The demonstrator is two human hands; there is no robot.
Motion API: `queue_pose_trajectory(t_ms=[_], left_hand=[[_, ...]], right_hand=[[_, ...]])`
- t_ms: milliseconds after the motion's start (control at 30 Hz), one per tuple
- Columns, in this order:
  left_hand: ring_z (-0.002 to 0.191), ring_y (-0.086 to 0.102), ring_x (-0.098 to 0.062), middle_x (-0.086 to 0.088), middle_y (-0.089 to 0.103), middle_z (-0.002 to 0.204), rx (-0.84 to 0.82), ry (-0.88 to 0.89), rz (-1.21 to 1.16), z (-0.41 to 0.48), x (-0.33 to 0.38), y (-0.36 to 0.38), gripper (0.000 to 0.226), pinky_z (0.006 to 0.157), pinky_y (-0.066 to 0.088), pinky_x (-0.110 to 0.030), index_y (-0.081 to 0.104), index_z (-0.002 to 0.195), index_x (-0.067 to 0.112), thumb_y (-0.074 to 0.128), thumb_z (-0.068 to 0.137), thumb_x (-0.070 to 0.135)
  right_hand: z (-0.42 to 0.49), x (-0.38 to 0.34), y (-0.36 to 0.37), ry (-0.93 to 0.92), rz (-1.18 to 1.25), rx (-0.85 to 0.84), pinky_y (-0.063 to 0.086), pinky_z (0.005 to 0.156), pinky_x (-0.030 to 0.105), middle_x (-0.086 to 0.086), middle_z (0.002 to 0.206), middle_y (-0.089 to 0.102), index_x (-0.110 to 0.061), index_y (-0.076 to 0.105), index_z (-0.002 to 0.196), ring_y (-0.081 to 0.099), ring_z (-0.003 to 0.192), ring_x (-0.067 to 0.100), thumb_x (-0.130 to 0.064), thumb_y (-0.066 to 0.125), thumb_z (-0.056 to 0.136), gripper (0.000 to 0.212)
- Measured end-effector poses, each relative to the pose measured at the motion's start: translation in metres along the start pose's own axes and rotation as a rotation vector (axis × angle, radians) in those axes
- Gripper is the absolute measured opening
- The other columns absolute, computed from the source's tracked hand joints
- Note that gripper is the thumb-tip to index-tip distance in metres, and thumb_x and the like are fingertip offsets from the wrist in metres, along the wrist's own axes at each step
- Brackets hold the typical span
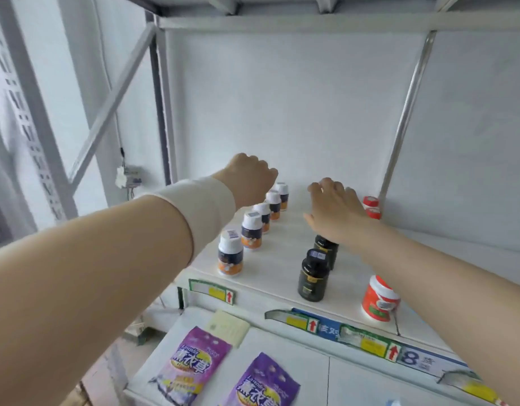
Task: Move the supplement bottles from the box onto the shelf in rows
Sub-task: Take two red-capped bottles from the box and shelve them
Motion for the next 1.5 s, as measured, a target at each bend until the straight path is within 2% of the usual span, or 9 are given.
queue_pose_trajectory(t_ms=[100,200,400,600,767,933,1067,1333,1500], left_hand=[[0.111,0.055,-0.026,-0.007,0.055,0.121,-0.053,-0.080,0.041,-0.059,-0.049,0.013,0.034,0.083,0.040,-0.032,0.046,0.127,0.011,0.043,0.096,0.023],[0.111,0.055,-0.027,-0.008,0.055,0.120,-0.134,-0.160,0.066,-0.121,-0.100,0.035,0.035,0.080,0.038,-0.031,0.044,0.128,0.010,0.043,0.096,0.025],[0.112,0.057,-0.026,-0.007,0.056,0.122,-0.272,-0.339,0.076,-0.268,-0.215,0.103,0.036,0.087,0.043,-0.033,0.042,0.131,0.010,0.042,0.097,0.023],[0.115,0.054,-0.024,-0.007,0.054,0.125,-0.578,-0.435,0.146,-0.442,-0.306,0.209,0.035,0.090,0.043,-0.032,0.044,0.131,0.012,0.042,0.097,0.022],[0.121,0.051,-0.025,-0.009,0.050,0.133,-0.789,-0.582,0.059,-0.546,-0.345,0.298,0.037,0.095,0.041,-0.033,0.041,0.134,0.011,0.042,0.098,0.020],[0.115,0.055,-0.026,-0.011,0.056,0.126,-0.878,-0.661,-0.100,-0.592,-0.348,0.398,0.037,0.091,0.045,-0.035,0.046,0.129,0.009,0.050,0.095,0.023],[0.117,0.055,-0.026,-0.010,0.056,0.127,-0.944,-0.719,-0.289,-0.605,-0.343,0.494,0.033,0.091,0.045,-0.035,0.047,0.127,0.009,0.045,0.096,0.022],[0.118,0.051,-0.028,-0.010,0.053,0.128,-1.258,-1.026,-0.750,-0.661,-0.279,0.678,0.036,0.094,0.043,-0.037,0.044,0.129,0.011,0.045,0.096,0.024],[0.120,0.049,-0.029,-0.011,0.051,0.130,-1.347,-1.088,-0.924,-0.682,-0.235,0.763,0.044,0.094,0.042,-0.036,0.041,0.130,0.010,0.048,0.095,0.036]], right_hand=[[0.005,-0.071,-0.016,-0.122,0.022,0.029,0.034,0.098,0.041,0.014,0.133,0.040,-0.008,0.037,0.132,0.041,0.121,0.032,-0.026,0.045,0.094,0.042],[0.012,-0.157,-0.027,-0.269,0.006,0.066,0.034,0.097,0.040,0.014,0.132,0.041,-0.008,0.037,0.132,0.042,0.119,0.032,-0.025,0.045,0.094,0.043],[0.023,-0.366,-0.046,-0.573,0.031,0.103,0.034,0.100,0.041,0.015,0.136,0.039,-0.007,0.034,0.135,0.041,0.123,0.032,-0.030,0.043,0.095,0.047],[0.020,-0.582,-0.037,-0.871,0.051,0.062,0.036,0.101,0.041,0.014,0.137,0.037,-0.008,0.033,0.137,0.041,0.125,0.031,-0.032,0.042,0.096,0.049],[0.015,-0.701,0.001,-1.020,0.008,-0.019,0.036,0.098,0.039,0.015,0.136,0.038,-0.007,0.032,0.137,0.042,0.122,0.031,-0.033,0.040,0.097,0.049],[0.036,-0.786,0.080,-1.118,-0.041,-0.150,0.036,0.098,0.039,0.014,0.134,0.039,-0.008,0.035,0.132,0.042,0.123,0.031,-0.032,0.041,0.096,0.044],[0.063,-0.853,0.169,-1.196,-0.057,-0.266,0.036,0.101,0.042,0.014,0.133,0.039,-0.009,0.036,0.131,0.041,0.124,0.032,-0.032,0.040,0.096,0.042],[0.066,-0.931,0.372,-1.355,-0.139,-0.683,0.036,0.100,0.039,0.012,0.135,0.041,-0.010,0.035,0.135,0.041,0.124,0.029,-0.027,0.043,0.096,0.044],[0.051,-0.977,0.463,-1.359,-0.108,-0.880,0.039,0.097,0.037,0.011,0.134,0.043,-0.011,0.034,0.136,0.044,0.122,0.028,-0.031,0.039,0.097,0.044]])
Point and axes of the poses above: each hand's wrist, its own z-axis towards the middle knuckle, its own y-axis out of the palm, x = y × z, the point moved 2 cm from there along z, towards the middle knuckle
